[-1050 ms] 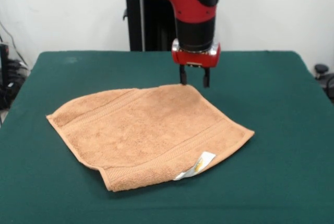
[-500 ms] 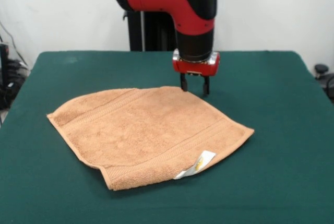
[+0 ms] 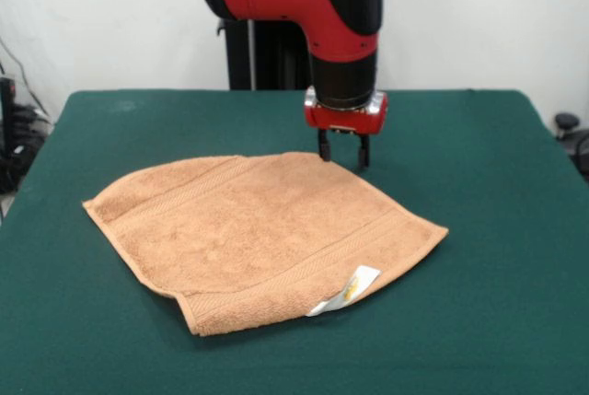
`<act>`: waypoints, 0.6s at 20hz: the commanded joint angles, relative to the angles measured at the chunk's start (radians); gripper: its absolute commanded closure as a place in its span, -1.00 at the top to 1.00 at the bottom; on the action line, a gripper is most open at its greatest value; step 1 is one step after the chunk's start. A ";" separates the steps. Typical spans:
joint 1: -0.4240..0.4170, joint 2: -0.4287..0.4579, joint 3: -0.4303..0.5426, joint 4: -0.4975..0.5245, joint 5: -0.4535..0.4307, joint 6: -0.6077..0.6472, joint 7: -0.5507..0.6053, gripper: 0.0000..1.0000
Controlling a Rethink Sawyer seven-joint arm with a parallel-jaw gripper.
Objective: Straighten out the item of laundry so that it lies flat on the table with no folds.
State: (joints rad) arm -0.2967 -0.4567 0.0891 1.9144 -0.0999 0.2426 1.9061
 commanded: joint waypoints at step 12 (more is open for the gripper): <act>0.126 0.203 0.011 -0.093 0.179 -0.222 0.291 1.00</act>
State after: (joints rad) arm -0.2406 -0.4493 0.0366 1.9105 -0.0035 0.2356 1.9206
